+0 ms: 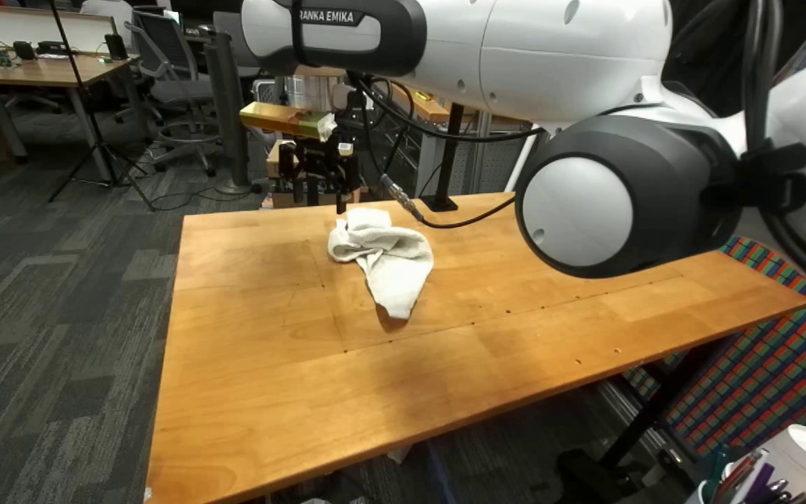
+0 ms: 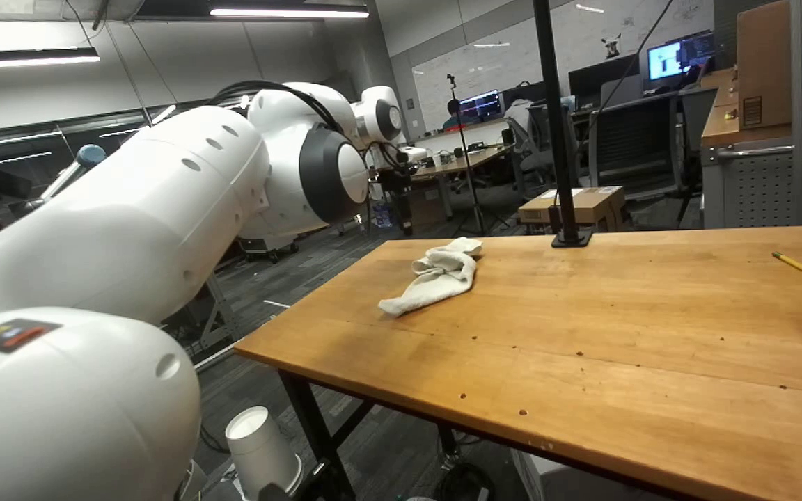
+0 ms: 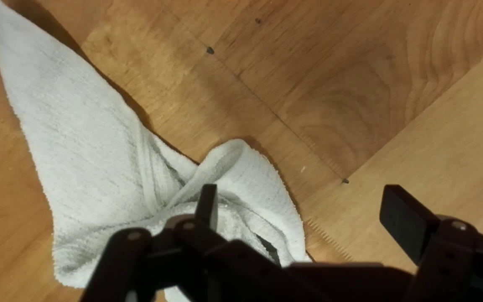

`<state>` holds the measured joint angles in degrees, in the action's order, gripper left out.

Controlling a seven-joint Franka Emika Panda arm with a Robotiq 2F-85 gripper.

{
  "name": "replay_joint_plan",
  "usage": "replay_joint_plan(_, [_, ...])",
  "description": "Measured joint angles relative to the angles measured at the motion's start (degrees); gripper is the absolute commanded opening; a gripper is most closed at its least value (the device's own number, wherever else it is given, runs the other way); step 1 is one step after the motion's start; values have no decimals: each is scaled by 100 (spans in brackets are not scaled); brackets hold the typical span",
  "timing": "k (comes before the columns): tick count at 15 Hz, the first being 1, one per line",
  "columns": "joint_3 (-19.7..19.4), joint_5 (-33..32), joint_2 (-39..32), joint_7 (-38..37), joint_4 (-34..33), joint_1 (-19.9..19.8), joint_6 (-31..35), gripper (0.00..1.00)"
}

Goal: Fold the white towel

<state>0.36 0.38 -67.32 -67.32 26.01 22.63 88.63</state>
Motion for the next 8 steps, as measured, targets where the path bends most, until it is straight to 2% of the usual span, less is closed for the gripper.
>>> replay_joint_plan(8, [-145, -32, 11, -1334, -25, -27, 15, 100])
